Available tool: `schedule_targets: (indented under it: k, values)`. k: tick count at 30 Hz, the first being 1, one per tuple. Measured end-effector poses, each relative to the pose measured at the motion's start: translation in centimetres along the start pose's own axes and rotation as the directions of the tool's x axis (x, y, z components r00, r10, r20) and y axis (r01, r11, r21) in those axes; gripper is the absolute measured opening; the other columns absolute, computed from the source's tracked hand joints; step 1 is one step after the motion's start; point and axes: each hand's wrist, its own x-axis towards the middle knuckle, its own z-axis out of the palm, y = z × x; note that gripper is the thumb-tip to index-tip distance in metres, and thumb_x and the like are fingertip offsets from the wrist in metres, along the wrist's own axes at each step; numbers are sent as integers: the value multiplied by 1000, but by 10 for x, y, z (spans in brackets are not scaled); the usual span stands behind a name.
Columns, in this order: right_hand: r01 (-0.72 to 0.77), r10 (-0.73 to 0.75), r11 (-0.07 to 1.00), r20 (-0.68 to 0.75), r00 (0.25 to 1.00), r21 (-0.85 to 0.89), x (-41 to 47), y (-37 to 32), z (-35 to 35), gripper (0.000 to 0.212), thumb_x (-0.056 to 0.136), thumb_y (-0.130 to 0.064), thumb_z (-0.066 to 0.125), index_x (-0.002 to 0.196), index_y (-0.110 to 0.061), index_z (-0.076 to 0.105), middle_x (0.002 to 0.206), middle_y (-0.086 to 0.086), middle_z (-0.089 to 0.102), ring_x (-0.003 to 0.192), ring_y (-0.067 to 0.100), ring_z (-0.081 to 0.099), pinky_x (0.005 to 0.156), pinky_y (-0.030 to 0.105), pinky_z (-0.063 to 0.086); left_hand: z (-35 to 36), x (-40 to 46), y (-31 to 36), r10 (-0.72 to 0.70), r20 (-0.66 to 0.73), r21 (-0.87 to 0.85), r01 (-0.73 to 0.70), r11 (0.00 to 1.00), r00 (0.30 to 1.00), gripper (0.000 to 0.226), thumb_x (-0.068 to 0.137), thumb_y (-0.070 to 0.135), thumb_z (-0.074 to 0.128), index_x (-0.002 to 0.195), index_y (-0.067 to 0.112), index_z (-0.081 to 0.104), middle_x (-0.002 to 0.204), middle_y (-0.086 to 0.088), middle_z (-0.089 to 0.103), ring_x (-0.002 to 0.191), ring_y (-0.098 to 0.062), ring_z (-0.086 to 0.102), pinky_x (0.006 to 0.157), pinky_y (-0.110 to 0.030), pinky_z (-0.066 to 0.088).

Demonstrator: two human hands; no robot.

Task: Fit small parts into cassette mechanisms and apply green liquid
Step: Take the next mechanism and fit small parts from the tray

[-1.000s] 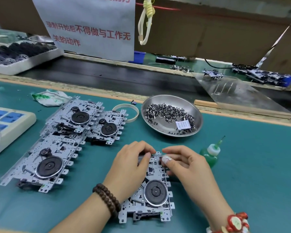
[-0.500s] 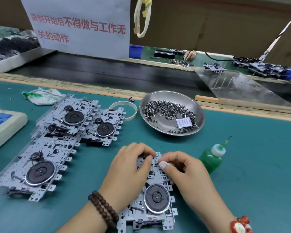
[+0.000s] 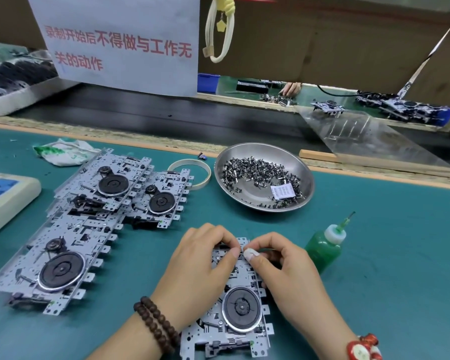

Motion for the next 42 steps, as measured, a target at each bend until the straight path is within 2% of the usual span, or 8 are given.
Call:
schedule_targets:
  k: [5,11,15,27,31,34,39,42]
  values:
    - [17,-17,999,-15,1000,-42,-2,-2,1,10,82,-17,67,75,-23,64,77,-5,65,66,1,55,62,10,39,0,1,0,-23,1,-10,23,1000,1000,10,86,32,57,77,34,56,86,22,54,95,8,40,79,-4,29]
    - [-57,52,990,48,998,128,-4,0,2,12,82,-9,66,79,-21,64,80,-14,68,75,2,63,73,16,48,0,2,0,-36,6,-14,36,999,999,14,85,30,60,72,35,55,83,20,55,92,8,41,77,-5,30]
    - [-116,100,966,81,992,229,-4,-1,3,13,81,-5,65,79,-18,64,73,-10,67,66,2,60,67,14,47,0,1,0,-36,6,-21,36,999,999,15,84,29,61,72,36,55,82,20,55,92,9,41,76,-5,30]
    - [-151,144,958,47,989,244,-1,-9,6,23,81,5,56,78,-18,58,74,-4,61,61,11,46,54,16,38,-1,-1,1,1,0,-22,-1,1000,1000,16,84,25,62,78,39,59,85,21,57,93,5,44,79,-6,30]
    - [-179,177,952,33,984,248,0,-11,8,26,81,4,55,79,-21,54,86,2,62,64,11,50,57,17,40,-3,-4,3,57,17,-2,-57,998,998,28,85,19,62,78,46,59,89,21,57,94,3,48,83,-11,33]
    - [-191,188,944,34,981,269,0,-10,8,25,81,2,57,80,-23,53,82,2,61,60,8,50,53,14,40,-5,-5,3,110,19,45,-111,993,994,37,83,11,64,76,47,57,87,21,56,91,-2,52,80,-13,36]
    - [-143,134,965,55,990,222,-5,-10,7,19,86,-7,57,89,-25,52,101,0,62,78,8,58,75,22,47,-4,-8,5,146,12,168,-146,975,989,21,83,12,55,83,27,69,87,18,58,86,-14,55,77,-28,44]
    - [-59,52,991,66,996,118,-22,-9,4,23,86,-14,57,96,-33,51,109,-16,57,96,-6,56,84,15,46,-4,-7,7,110,-10,148,-107,983,994,23,85,7,58,86,28,70,95,16,58,93,-10,51,83,-16,36]
